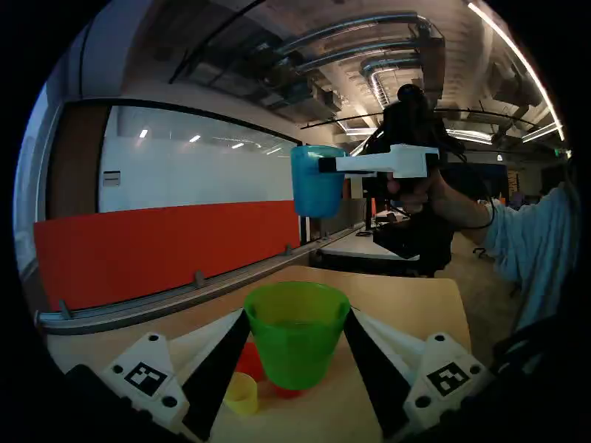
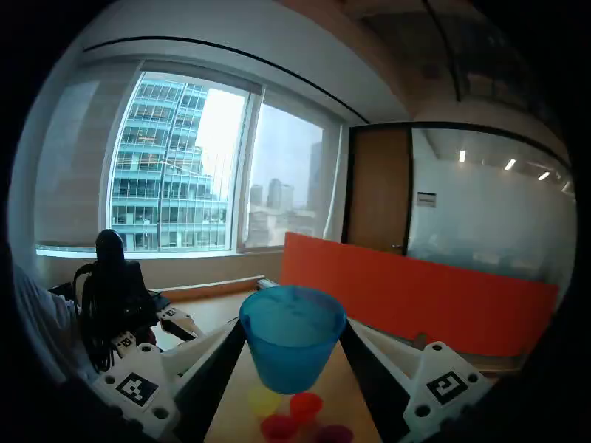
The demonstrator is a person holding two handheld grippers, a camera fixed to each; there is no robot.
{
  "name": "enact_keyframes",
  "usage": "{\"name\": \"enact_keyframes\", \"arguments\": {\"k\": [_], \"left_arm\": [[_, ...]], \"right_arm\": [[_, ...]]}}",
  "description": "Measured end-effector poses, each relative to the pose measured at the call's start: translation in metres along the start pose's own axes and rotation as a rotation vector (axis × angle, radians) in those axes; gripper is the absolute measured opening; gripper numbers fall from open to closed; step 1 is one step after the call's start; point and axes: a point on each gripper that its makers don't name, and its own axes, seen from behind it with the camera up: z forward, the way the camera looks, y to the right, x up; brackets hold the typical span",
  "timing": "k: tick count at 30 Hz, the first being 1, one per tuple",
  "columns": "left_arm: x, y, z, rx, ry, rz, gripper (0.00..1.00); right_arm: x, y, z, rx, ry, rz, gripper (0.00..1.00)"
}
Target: Pour water
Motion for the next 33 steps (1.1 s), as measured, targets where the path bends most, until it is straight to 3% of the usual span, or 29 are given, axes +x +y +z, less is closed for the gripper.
{"name": "enact_keyframes", "arguments": {"k": [12,27,33], "left_arm": [[-0.011,-0.016,-0.008,0.029,-0.041,-0.001,0.86],[-0.055,-0.032,-0.016,0.051,-0.178,0.014,0.86],[-0.074,-0.032,-0.017,0.046,-0.242,0.022,0.86]], "right_arm": [[-0.021,0.021,-0.022,-0.035,-0.017,0.017,0.9],[-0.092,0.024,-0.033,-0.005,-0.095,-0.002,0.91],[-0.122,0.019,-0.034,0.027,-0.141,0.007,0.91]]}}
